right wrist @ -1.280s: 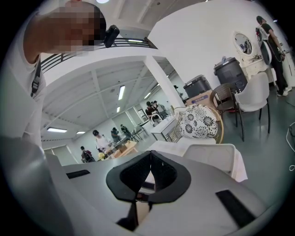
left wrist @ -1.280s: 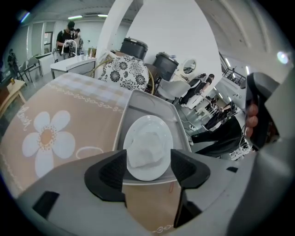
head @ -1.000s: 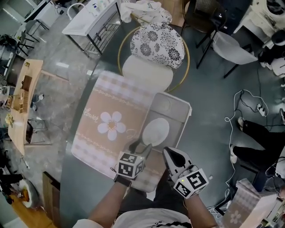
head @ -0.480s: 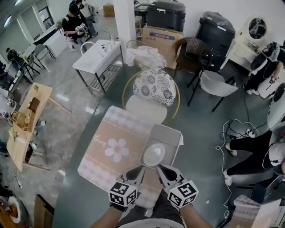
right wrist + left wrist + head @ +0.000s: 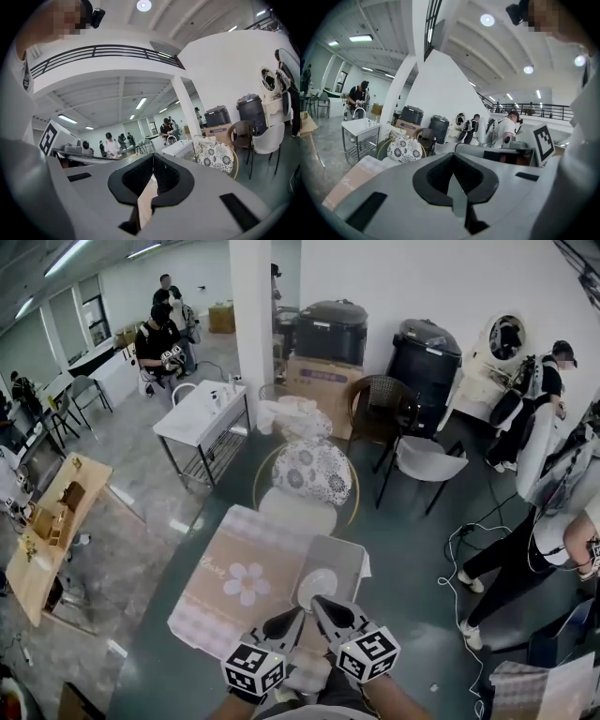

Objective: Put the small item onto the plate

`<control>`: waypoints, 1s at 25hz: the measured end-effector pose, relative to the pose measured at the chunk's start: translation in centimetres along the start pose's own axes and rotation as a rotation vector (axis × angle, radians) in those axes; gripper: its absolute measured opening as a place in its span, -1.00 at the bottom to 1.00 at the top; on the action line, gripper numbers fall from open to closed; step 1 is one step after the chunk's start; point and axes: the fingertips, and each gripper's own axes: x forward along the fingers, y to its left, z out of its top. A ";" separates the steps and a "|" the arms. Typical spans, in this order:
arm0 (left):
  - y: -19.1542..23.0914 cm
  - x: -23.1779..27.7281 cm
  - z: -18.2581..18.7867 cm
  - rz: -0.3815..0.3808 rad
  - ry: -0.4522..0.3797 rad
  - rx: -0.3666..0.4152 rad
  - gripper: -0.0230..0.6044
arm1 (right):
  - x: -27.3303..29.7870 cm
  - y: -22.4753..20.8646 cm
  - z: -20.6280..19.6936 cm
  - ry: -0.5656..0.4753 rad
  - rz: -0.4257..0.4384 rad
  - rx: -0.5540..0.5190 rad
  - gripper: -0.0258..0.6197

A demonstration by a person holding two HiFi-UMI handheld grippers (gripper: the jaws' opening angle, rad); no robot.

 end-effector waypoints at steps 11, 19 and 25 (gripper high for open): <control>-2.7 -3.7 2.4 -0.043 -0.076 0.032 -0.91 | -2.7 3.9 3.0 -0.068 -0.025 -0.074 -0.88; -4.1 -4.8 2.3 -0.059 -0.089 0.049 -0.91 | -4.1 5.3 3.0 -0.082 -0.029 -0.096 -0.88; -4.3 -5.5 2.0 -0.064 -0.086 0.053 -0.91 | -4.5 6.2 2.7 -0.086 -0.038 -0.109 -0.88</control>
